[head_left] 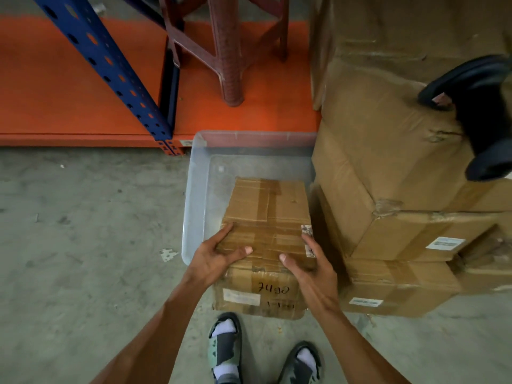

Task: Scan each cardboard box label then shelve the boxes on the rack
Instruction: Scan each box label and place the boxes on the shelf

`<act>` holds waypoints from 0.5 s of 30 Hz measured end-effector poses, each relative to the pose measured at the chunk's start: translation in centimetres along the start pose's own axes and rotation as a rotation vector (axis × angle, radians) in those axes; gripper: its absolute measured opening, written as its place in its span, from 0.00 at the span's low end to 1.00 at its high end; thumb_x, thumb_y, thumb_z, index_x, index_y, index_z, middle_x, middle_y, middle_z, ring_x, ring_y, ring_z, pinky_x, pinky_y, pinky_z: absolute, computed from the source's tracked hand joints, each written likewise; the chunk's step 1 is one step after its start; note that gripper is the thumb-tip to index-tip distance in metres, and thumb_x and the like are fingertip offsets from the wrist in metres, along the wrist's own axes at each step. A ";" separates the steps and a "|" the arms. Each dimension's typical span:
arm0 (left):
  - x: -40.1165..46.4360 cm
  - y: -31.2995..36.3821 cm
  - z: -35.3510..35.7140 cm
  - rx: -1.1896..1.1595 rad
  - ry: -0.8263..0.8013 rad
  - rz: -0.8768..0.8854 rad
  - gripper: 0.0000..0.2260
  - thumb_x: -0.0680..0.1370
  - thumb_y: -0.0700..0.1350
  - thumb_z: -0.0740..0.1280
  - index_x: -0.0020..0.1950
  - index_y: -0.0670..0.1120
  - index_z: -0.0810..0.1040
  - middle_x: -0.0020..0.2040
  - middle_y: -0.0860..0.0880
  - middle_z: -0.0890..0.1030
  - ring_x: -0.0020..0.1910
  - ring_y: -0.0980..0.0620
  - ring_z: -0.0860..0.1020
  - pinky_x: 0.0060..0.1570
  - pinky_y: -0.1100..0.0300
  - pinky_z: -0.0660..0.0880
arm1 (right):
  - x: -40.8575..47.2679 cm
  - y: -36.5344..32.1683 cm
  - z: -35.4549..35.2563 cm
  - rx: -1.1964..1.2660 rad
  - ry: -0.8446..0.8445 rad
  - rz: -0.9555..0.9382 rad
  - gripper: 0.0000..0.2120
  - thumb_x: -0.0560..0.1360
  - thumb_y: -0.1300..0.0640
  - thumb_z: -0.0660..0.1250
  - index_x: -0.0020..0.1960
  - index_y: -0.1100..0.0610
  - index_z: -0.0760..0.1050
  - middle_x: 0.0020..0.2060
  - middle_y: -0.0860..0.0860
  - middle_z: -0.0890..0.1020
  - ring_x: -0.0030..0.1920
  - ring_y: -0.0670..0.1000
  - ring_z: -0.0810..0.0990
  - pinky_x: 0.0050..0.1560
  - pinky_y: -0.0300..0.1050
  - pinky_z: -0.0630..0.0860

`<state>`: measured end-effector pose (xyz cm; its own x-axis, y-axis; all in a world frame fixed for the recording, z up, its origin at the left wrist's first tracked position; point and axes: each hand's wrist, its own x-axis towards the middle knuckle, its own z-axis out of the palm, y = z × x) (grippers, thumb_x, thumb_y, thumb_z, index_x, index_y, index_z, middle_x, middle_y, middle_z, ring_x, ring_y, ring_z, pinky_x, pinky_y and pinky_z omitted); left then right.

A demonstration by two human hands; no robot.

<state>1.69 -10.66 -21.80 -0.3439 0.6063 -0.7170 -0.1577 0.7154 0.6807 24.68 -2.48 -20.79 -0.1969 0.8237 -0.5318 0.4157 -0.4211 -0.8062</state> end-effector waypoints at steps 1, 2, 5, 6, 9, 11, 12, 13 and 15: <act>-1.4 1.0 -0.3 0.001 0.006 0.006 0.44 0.59 0.64 0.83 0.73 0.63 0.71 0.64 0.59 0.79 0.57 0.65 0.78 0.62 0.63 0.74 | -1.0 -1.3 -0.3 -0.018 -0.001 -0.019 0.32 0.63 0.33 0.79 0.64 0.23 0.72 0.52 0.15 0.75 0.55 0.21 0.74 0.47 0.20 0.72; -2.9 2.2 -0.6 0.007 0.018 0.018 0.44 0.60 0.64 0.82 0.74 0.62 0.71 0.62 0.61 0.79 0.54 0.67 0.78 0.61 0.65 0.74 | -2.1 -2.7 -0.6 -0.035 -0.004 -0.038 0.34 0.62 0.30 0.78 0.66 0.24 0.72 0.55 0.18 0.76 0.57 0.24 0.75 0.53 0.24 0.74; -7.7 6.8 -2.0 0.013 0.055 0.064 0.43 0.61 0.63 0.82 0.74 0.62 0.71 0.55 0.68 0.76 0.47 0.76 0.75 0.50 0.76 0.72 | -4.9 -8.1 -1.9 -0.075 -0.031 -0.085 0.40 0.63 0.30 0.78 0.73 0.33 0.72 0.71 0.36 0.76 0.69 0.42 0.73 0.71 0.49 0.71; -9.3 8.6 -2.5 0.008 0.067 0.088 0.43 0.61 0.63 0.82 0.74 0.61 0.71 0.56 0.67 0.75 0.46 0.77 0.75 0.47 0.79 0.71 | -5.9 -10.3 -2.4 -0.079 -0.045 -0.102 0.40 0.65 0.32 0.79 0.74 0.35 0.72 0.74 0.40 0.74 0.72 0.45 0.71 0.73 0.52 0.69; -14.6 14.9 -4.2 -0.012 0.117 0.177 0.45 0.59 0.64 0.83 0.74 0.59 0.72 0.63 0.61 0.77 0.54 0.71 0.78 0.54 0.73 0.75 | -8.7 -17.6 -4.2 -0.041 -0.066 -0.180 0.39 0.67 0.37 0.81 0.75 0.36 0.71 0.74 0.41 0.74 0.67 0.37 0.73 0.68 0.37 0.70; -18.2 19.0 -5.2 -0.017 0.151 0.241 0.46 0.57 0.65 0.83 0.73 0.60 0.72 0.67 0.59 0.78 0.61 0.64 0.79 0.65 0.62 0.75 | -10.6 -22.3 -5.4 -0.013 -0.060 -0.249 0.37 0.68 0.41 0.81 0.75 0.36 0.72 0.69 0.36 0.74 0.60 0.25 0.71 0.56 0.23 0.67; -20.0 21.0 -5.7 -0.016 0.166 0.275 0.46 0.57 0.65 0.83 0.73 0.60 0.72 0.67 0.58 0.78 0.62 0.63 0.78 0.67 0.59 0.73 | -11.7 -24.7 -6.0 -0.001 -0.061 -0.281 0.37 0.69 0.42 0.81 0.75 0.37 0.73 0.67 0.34 0.74 0.59 0.25 0.71 0.54 0.22 0.65; -21.6 22.7 -6.0 -0.018 0.181 0.309 0.47 0.57 0.66 0.82 0.73 0.60 0.72 0.67 0.59 0.78 0.63 0.64 0.77 0.68 0.58 0.72 | -12.7 -26.6 -6.6 0.007 -0.061 -0.308 0.36 0.69 0.43 0.81 0.75 0.37 0.73 0.65 0.31 0.73 0.61 0.28 0.72 0.54 0.24 0.64; -25.5 27.1 -6.9 -0.002 0.201 0.401 0.47 0.57 0.67 0.82 0.73 0.60 0.72 0.68 0.60 0.77 0.63 0.68 0.76 0.69 0.60 0.71 | -15.2 -31.6 -8.1 0.030 -0.052 -0.380 0.34 0.71 0.45 0.81 0.74 0.38 0.73 0.61 0.26 0.71 0.59 0.25 0.70 0.53 0.24 0.64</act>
<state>-0.24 -9.12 15.96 -0.5514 0.7558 -0.3533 0.0233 0.4372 0.8990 21.77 1.41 14.84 -0.3772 0.9030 -0.2059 0.2788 -0.1014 -0.9550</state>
